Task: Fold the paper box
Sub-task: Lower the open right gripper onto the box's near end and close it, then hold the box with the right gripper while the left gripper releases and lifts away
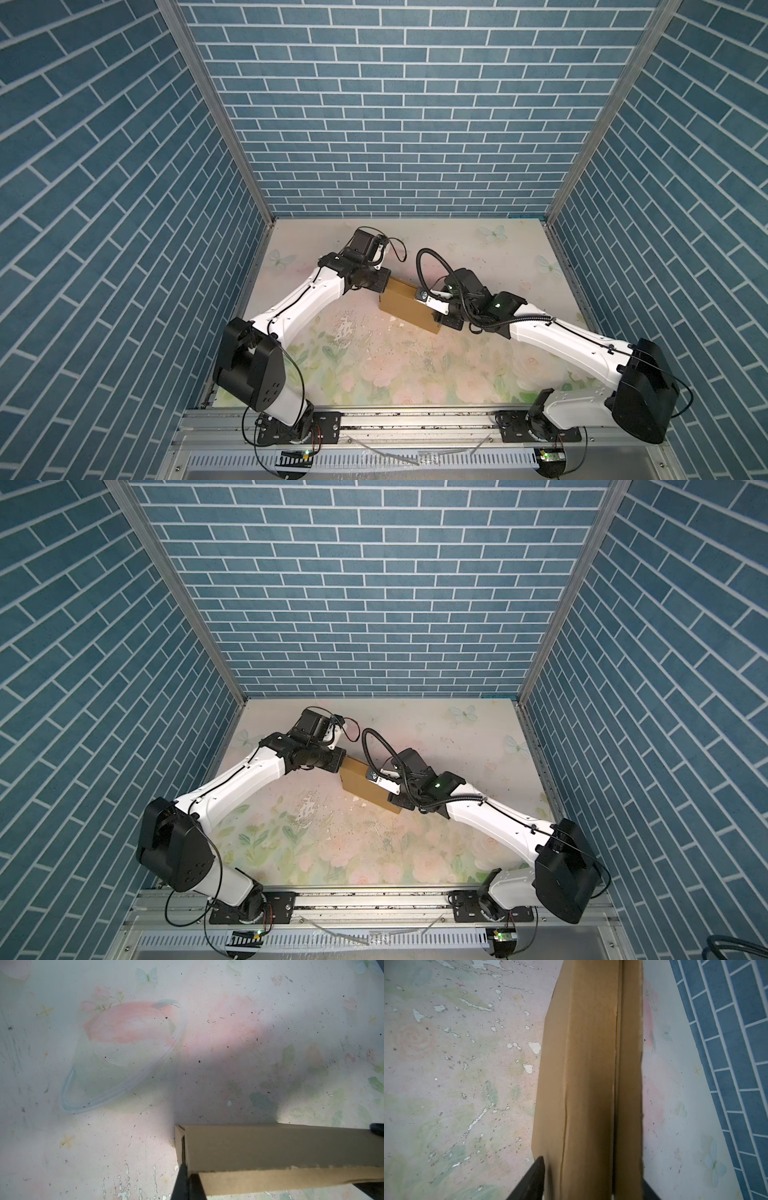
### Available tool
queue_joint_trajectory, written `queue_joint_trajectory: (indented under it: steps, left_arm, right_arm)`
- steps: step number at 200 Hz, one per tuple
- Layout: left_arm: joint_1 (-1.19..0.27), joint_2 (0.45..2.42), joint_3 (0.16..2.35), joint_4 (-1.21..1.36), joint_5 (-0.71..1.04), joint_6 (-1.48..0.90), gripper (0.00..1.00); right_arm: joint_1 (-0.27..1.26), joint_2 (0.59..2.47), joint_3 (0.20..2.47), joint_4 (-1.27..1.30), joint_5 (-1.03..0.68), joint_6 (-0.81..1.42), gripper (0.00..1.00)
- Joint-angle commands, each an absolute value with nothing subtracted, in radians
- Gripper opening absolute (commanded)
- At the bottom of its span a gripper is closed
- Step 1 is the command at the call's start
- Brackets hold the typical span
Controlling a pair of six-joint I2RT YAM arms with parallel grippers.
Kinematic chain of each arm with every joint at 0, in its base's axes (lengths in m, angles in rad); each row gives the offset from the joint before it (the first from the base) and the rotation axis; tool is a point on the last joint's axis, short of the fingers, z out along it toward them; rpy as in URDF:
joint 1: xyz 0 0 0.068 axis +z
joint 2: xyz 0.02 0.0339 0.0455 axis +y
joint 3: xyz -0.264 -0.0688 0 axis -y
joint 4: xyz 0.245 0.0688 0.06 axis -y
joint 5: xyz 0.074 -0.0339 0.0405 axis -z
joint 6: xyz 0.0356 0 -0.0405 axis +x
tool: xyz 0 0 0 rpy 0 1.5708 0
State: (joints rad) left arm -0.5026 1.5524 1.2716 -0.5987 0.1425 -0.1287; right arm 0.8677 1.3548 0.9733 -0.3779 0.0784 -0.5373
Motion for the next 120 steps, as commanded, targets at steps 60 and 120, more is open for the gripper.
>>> queue_joint_trajectory:
  steps: [60, 120]
  left_arm:
    - [-0.509, 1.572, 1.249, -0.62, 0.158, -0.141, 0.05]
    - [-0.509, 1.564, 1.244, -0.613, 0.16, -0.146, 0.1]
  right_arm:
    - [0.911, 1.378, 0.985, -0.307, 0.167, -0.606, 0.48]
    - [0.924, 1.384, 0.974, -0.3, 0.178, -0.589, 0.39]
